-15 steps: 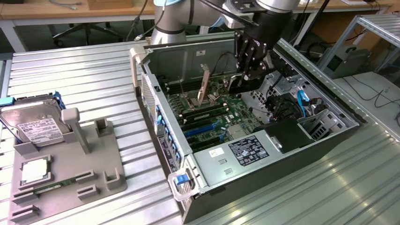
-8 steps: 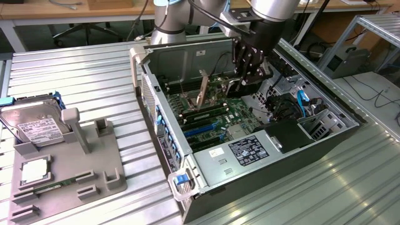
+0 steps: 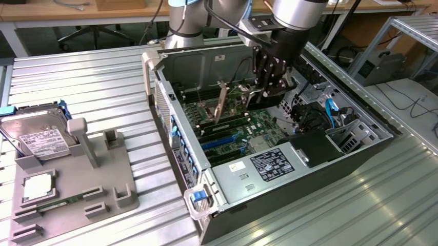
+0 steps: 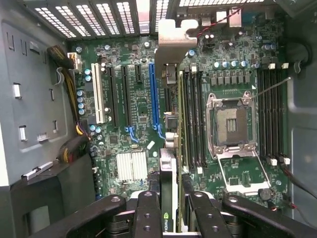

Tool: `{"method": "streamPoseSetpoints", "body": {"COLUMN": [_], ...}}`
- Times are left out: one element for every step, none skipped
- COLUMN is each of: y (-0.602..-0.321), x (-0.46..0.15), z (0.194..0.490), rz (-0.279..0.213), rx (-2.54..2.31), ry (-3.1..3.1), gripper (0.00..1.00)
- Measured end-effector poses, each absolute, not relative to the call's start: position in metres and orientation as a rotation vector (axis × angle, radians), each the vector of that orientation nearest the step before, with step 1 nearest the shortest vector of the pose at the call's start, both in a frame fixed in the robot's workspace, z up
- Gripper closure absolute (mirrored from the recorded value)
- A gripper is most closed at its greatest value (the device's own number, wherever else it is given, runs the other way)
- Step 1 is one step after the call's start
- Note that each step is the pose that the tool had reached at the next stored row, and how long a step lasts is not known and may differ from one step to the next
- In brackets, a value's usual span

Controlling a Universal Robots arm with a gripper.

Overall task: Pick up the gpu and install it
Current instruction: 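Insert the gpu into the slot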

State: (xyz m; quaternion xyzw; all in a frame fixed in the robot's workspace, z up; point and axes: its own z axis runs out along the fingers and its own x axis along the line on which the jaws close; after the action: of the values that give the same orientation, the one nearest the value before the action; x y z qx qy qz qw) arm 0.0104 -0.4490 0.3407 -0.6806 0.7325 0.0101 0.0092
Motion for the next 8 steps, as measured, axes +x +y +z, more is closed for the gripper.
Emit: {"method": "streamPoseSetpoints", "body": {"y": [-0.449, -0.449, -0.449, -0.449, -0.449, -0.449, -0.449, -0.449], "x": [0.010, 0.009, 0.007, 0.003, 0.001, 0.000, -0.002, -0.004], "z": [0.340, 0.340, 0.339, 0.339, 0.339, 0.339, 0.339, 0.339], "rz": [0.031, 0.031, 0.031, 0.031, 0.031, 0.031, 0.031, 0.031], "rx": [-2.126, -2.126, -2.127, -2.127, -2.128, -2.128, -2.129, -2.129], "ry": [2.288, 2.288, 2.287, 2.287, 2.286, 2.286, 2.285, 2.285], "gripper": [0.73, 0.73, 0.73, 0.73, 0.73, 0.73, 0.73, 0.73]}}
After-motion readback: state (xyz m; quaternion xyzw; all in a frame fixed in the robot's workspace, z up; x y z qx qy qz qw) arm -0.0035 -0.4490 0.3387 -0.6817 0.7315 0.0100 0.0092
